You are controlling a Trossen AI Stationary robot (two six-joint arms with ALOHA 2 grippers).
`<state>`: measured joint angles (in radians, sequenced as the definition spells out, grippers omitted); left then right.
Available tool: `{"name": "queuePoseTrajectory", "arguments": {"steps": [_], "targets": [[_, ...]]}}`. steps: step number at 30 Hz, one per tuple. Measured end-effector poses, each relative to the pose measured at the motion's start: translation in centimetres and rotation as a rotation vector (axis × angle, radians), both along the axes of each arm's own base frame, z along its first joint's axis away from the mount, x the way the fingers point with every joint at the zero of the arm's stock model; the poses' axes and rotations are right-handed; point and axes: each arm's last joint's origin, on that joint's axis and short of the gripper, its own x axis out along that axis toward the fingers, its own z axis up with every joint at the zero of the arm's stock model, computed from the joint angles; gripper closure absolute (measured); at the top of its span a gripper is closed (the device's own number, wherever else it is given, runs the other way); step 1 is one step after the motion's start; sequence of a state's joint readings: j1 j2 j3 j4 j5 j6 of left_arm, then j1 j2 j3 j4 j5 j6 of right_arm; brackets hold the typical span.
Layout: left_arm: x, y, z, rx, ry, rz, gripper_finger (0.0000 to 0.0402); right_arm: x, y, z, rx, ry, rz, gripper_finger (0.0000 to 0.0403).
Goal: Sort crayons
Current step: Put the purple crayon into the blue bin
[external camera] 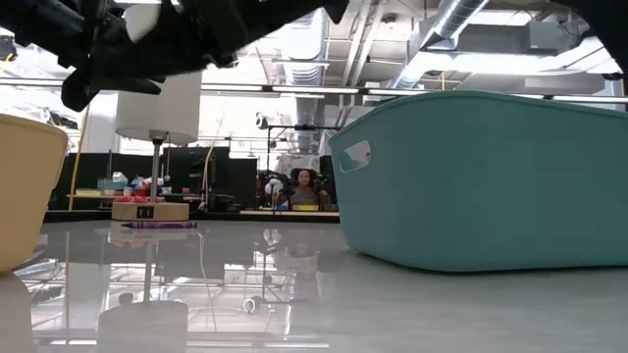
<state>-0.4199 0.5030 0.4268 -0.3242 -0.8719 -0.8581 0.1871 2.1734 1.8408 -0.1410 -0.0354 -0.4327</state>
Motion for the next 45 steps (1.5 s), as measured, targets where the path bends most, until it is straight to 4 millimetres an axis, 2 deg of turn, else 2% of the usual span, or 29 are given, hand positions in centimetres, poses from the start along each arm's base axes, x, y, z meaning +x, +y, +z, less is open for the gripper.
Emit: {"name": "queuePoseTrajectory", "arguments": {"steps": [5,10,16,21,27,38,45], "targets": [[0.0,0.0,0.0,0.027,0.016,-0.006,0.0317,0.4,-4.7,0.4,0.013,0.012,-0.100,0.0332],[0.0,0.0,0.0,0.048,0.025,-0.008,0.0317,1.4,-8.7,-1.9,0.071,0.047,-0.121,0.0281],[0.0,0.0,0.0,0.078,0.040,-0.016,0.0317,2.3,-11.9,-3.9,0.078,0.038,-0.176,0.0213],[-0.1,0.1,0.0,0.093,0.045,0.002,0.0317,2.5,-14.0,-4.2,0.090,0.008,-0.198,0.0196],[-0.1,0.2,0.0,0.121,0.052,0.031,0.0317,2.9,-15.7,-5.6,0.141,-0.007,-0.186,0.0197],[-0.1,0.2,0.0,0.122,0.054,0.031,0.0317,4.2,-17.0,-9.7,0.142,0.018,-0.202,0.0197],[-0.1,0.2,-0.1,0.127,0.068,0.026,0.0317,4.0,-18.5,-10.5,0.177,0.065,-0.227,0.0197]]}}
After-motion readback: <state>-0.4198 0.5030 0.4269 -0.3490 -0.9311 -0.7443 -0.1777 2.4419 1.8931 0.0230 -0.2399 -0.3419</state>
